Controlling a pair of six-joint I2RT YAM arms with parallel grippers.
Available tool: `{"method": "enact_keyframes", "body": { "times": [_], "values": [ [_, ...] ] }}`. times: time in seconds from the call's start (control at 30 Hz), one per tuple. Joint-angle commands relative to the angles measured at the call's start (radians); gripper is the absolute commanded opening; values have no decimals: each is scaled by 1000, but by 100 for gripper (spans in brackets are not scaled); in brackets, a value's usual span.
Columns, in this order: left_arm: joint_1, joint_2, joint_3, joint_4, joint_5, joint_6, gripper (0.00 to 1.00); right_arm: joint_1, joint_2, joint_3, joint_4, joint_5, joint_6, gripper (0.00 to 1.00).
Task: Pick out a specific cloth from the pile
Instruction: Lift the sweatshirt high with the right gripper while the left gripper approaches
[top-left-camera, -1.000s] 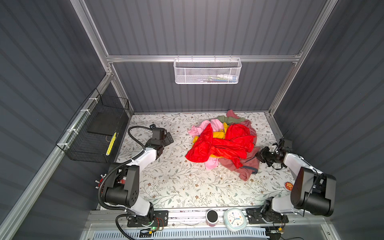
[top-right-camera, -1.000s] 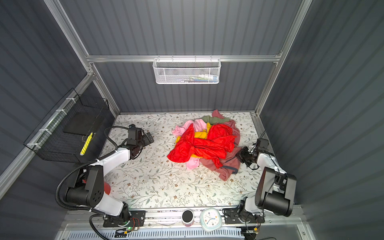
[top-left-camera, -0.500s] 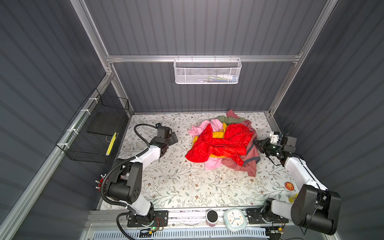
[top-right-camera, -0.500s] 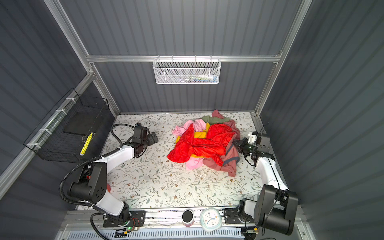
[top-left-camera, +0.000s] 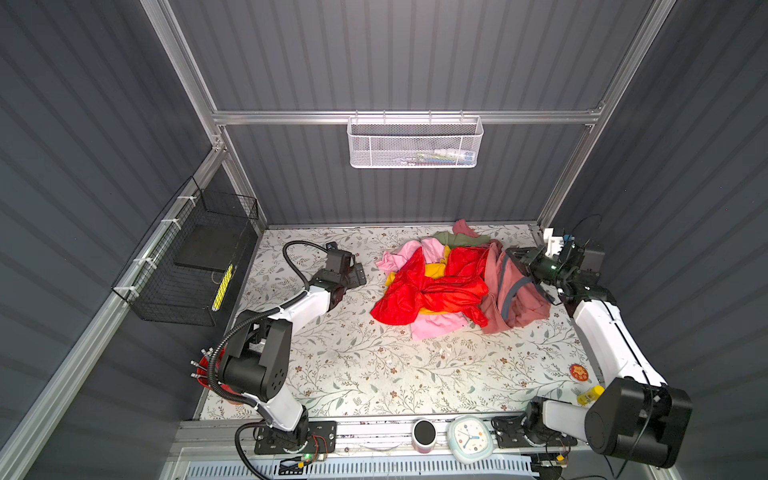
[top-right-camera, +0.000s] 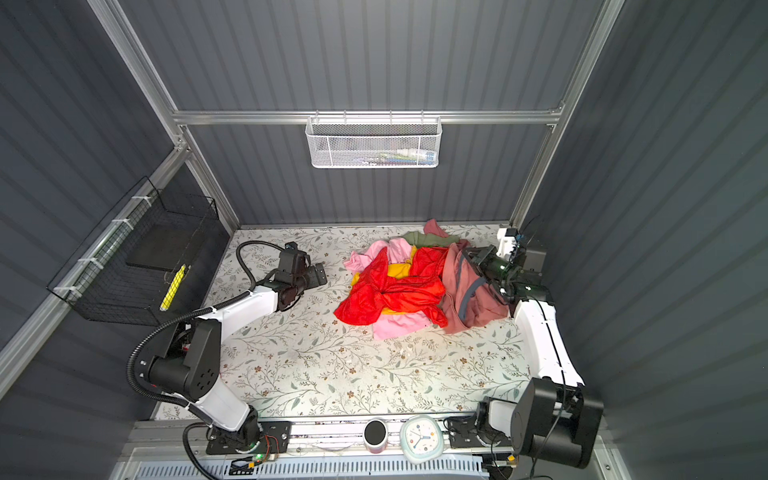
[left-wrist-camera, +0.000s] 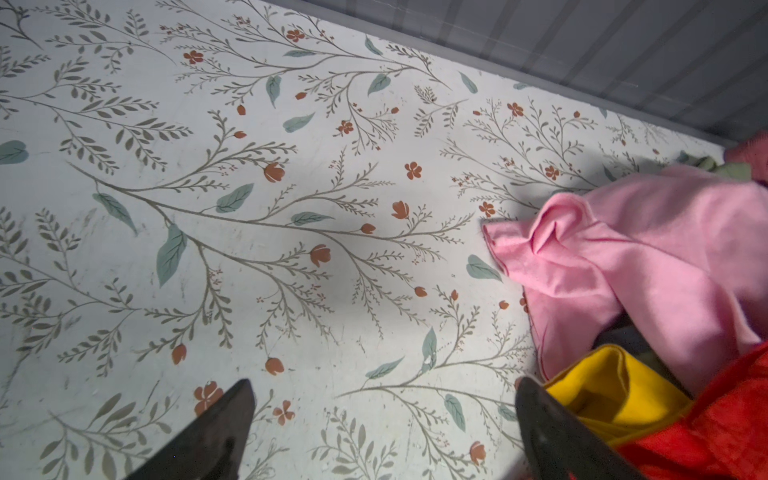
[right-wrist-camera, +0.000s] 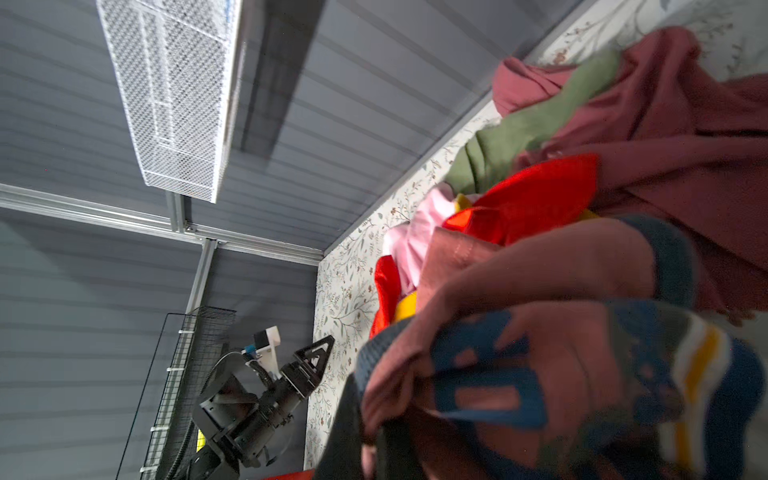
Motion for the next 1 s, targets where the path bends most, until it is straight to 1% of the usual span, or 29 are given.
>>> {"method": "enact_keyframes", "body": {
  "times": [0.0,0.17,0.3,0.37,0.5,0.63,0.7,0.83,0.9,0.97],
  "values": [
    [-28,27,49,-25,9,36,98,11,7,91,74,-28,10,0],
    [-60,57,73,-33,8,41,98,17,53,250,51,-22,-4,0],
    [-76,64,81,-33,3,41,98,47,117,435,-26,-11,-58,0],
    [-83,65,83,-33,-4,44,98,71,151,517,-47,-8,-65,0],
    [-95,55,89,-35,-12,48,98,142,226,663,-36,-12,-26,0],
    [-116,38,102,-39,-25,58,98,230,321,878,-68,-40,-14,0],
    [-127,22,109,-37,-33,64,98,263,359,946,-59,-49,20,0],
    [-149,-6,134,-23,-40,81,98,310,418,1031,-3,-94,93,0],
    [-155,-13,144,-22,-46,86,98,333,437,1049,-19,-122,66,0],
    [-157,-21,151,-18,-45,82,98,352,436,1015,-66,-117,31,0]
  ]
}}
